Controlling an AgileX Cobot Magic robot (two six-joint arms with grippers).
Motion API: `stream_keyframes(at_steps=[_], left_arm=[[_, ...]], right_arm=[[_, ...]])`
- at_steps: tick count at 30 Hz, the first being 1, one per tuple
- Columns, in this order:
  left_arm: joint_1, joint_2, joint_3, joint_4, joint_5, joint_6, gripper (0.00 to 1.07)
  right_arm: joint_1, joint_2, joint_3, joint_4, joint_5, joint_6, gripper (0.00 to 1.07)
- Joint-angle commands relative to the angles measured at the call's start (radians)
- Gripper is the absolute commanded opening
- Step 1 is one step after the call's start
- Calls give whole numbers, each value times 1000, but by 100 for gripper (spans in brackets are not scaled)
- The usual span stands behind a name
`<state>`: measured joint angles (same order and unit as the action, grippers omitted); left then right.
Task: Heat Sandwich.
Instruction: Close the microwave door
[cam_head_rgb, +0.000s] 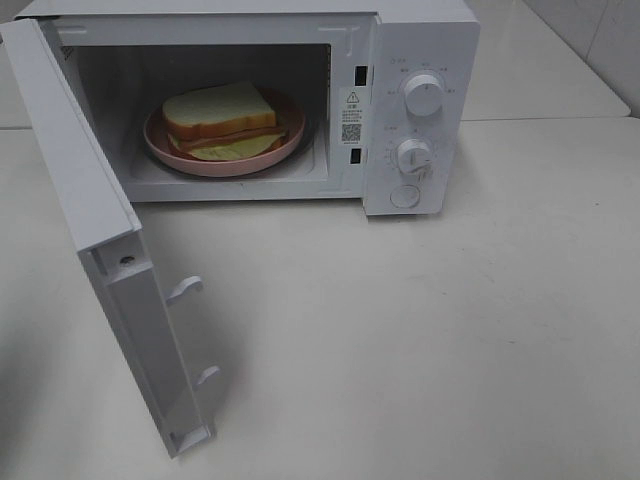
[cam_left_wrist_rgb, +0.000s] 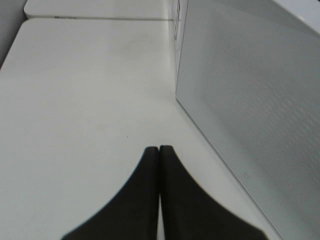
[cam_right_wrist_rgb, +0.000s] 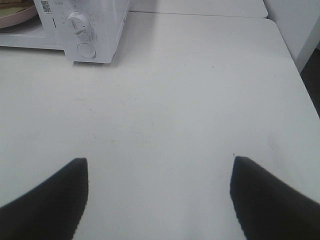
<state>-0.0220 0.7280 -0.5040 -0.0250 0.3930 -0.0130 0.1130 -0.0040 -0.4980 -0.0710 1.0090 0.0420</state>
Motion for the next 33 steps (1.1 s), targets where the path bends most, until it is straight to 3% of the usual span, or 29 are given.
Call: stream_keyframes(at_steps=[1,12,21,28,33], left_arm=[[-6,69,2,9,-145,3,0],[-6,291,5,48,-464,3,0],[-6,451,192,158,-1030,-3,0],[-6,561,203,163,-1148,-3,0],[-6,623,203,227,-1207,-4,0]], right_arm=[[-6,-27,1,3,-15,8,75],[-6,-27,1,3,-15,8,75],[-6,-27,1,3,-15,8,75],[-6,-27,1,3,-15,8,75],[-6,-27,1,3,-15,8,75]])
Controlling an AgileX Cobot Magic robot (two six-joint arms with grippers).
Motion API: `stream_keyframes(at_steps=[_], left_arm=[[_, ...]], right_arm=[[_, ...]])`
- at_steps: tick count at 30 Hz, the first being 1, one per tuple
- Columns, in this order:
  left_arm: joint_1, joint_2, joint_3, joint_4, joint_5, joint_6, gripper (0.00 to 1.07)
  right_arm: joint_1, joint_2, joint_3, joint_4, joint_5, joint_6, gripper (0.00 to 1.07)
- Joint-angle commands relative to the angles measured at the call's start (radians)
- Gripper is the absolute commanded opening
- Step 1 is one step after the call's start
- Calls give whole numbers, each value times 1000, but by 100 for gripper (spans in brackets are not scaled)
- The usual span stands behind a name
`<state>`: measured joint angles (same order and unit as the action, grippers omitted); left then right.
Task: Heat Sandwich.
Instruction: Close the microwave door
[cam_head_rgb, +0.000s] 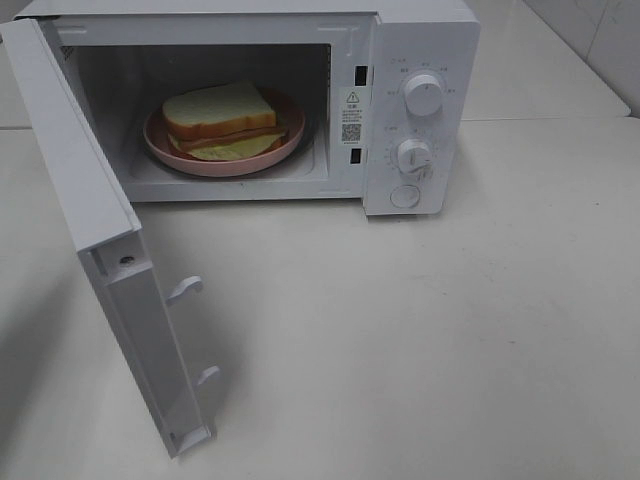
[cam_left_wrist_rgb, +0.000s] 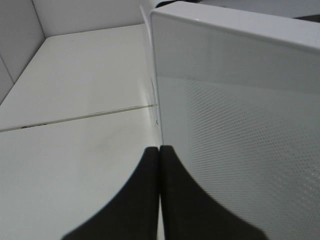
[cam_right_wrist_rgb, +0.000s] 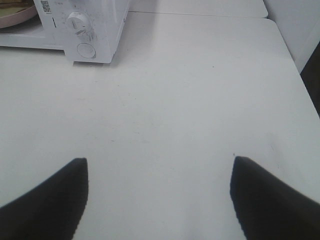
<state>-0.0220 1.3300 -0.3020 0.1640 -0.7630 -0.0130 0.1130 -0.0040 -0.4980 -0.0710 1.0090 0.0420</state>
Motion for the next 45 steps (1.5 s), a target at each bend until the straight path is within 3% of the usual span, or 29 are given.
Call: stream_keyframes(at_steps=[1,5,8,14,16,21,26,34,45], left_arm=[[-6,30,1,59,-65,-4,0],[-6,51,-2,131,-98,-8,0],[-6,53,-3,195,-105,-52,0],[-6,55,-14,248,-115,-69,0],[-6,77,-37,302,-117,-114,0],[-6,138,-63,391,-162,-160,0],[-7,188,-77,418,-212,-173,0],[-83,227,-101,396,-219,-177,0],[-248,296,-198,221,-197,-177,0]], right_arm=[[-6,-27,1,3,-15,8,75],[-6,-27,1,3,-15,8,75],[-6,-27,1,3,-15,8,75],[-6,-27,1,3,-15,8,75],[-6,-27,1,3,-15,8,75],[-6,-27,1,3,-15,8,75],[-6,-27,1,3,-15,8,75],[-6,-27,1,3,-15,8,75],[-6,-27,1,3,-15,8,75]])
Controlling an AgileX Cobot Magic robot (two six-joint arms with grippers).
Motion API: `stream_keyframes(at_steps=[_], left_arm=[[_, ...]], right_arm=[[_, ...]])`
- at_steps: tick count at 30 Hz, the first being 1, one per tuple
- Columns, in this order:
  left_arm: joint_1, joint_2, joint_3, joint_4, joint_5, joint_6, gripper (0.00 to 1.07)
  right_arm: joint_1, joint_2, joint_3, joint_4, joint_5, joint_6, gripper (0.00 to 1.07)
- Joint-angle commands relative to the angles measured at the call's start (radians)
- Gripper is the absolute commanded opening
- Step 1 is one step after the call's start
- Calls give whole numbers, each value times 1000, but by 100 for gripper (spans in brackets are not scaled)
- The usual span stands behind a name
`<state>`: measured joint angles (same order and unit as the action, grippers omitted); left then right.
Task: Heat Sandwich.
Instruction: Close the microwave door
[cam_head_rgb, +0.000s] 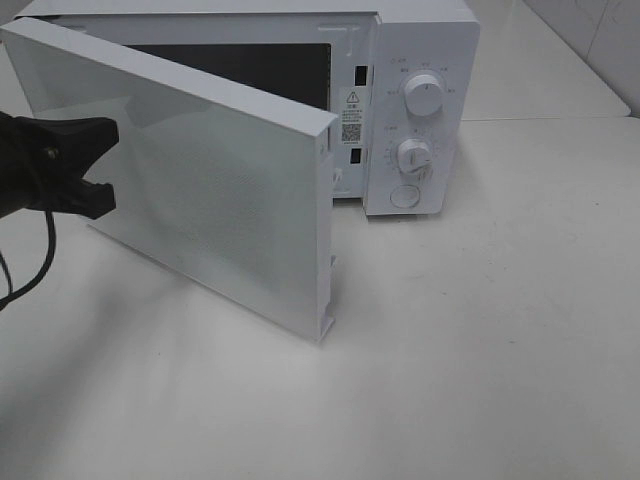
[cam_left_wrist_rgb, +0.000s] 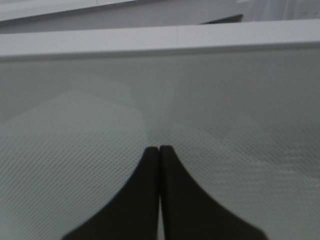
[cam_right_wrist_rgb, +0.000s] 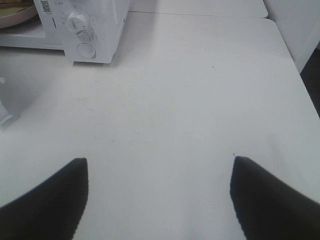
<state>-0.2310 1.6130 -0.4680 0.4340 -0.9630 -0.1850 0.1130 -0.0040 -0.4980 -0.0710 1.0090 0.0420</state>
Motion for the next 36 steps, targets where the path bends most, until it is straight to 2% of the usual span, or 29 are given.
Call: stream_keyframes(at_steps=[1,7,11,15,16,17,20,27,33,34,36], left_arm=[[-53,18,-42,-65,14,-5,0],[-131,48,-120,-152,79,-6,0],[-190,87,-182,-194,86,27,0],[-259,136,-253,-295,87,82,0],[-259,136,-253,-295,87,82,0],[-288,155,-277,-352,87,108,0],[-326,188,-314,-424,87,151,0],[-390,250,-394,-512,119,185,0],[-422,294,-448,-574,135,185,0],[-434,307,-474,-614,137,218,0],[-441,316,-489,-637,137,240,0]], right_arm=[[-6,-27,1,3,-15,8,75],[-6,-27,1,3,-15,8,75],[-6,-27,1,3,-15,8,75],[-6,-27,1,3,-15,8,75],[-6,-27,1,3,-15,8,75],[-6,-27,1,3,-15,8,75],[-6,-27,1,3,-15,7,75],[-6,-27,1,3,-15,7,75],[-6,-27,1,3,-15,7,75],[-6,-27,1,3,-15,7,75],[-6,-27,1,3,-15,7,75]])
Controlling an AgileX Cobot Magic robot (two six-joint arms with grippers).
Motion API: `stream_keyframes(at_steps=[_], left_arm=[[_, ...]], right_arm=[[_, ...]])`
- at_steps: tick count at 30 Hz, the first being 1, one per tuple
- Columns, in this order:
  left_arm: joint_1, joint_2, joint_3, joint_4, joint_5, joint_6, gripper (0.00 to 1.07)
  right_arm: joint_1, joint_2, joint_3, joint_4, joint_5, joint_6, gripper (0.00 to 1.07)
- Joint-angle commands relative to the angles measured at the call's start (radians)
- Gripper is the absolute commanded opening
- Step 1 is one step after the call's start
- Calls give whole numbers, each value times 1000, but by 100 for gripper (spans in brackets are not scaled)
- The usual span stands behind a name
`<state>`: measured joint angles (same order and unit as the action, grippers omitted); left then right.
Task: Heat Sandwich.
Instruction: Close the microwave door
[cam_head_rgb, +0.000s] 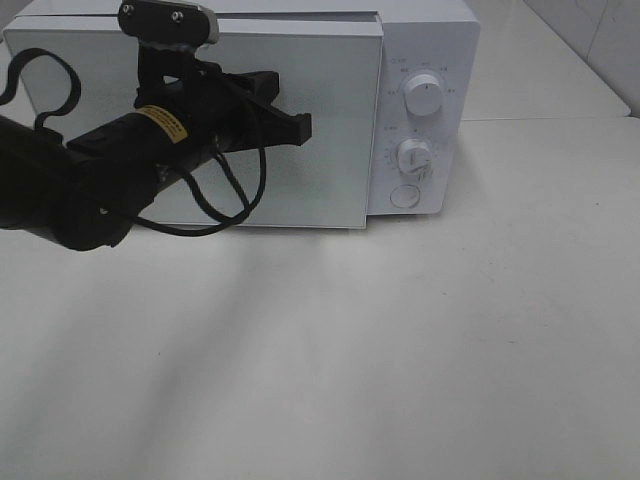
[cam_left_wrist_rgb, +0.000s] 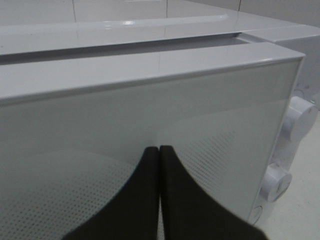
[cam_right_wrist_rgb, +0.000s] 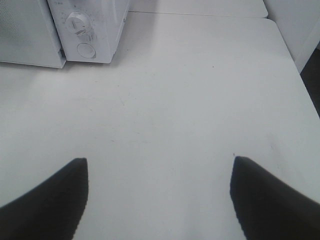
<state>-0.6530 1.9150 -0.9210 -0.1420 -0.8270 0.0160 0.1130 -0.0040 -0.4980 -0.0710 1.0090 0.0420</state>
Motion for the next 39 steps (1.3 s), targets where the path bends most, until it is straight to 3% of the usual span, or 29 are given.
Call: stream_keyframes(at_steps=[1,3,22,27,39], left_arm=[[-27,23,-51,-83,4,59,0],[-47,50,-97,-128,7,102,0],[-73,164,-329,-228,129,146,0],[-70,177,-362,-276,133,196,0],[-73,173,-362,-281,133,203,0]], right_arm=[[-6,-27,1,3,-15,7,75],[-6,-27,1,3,-15,7,75],[-6,-27,1,3,-15,7,75],[-6,-27,1,3,-15,7,75],[-6,-27,1,3,-15,7,75]])
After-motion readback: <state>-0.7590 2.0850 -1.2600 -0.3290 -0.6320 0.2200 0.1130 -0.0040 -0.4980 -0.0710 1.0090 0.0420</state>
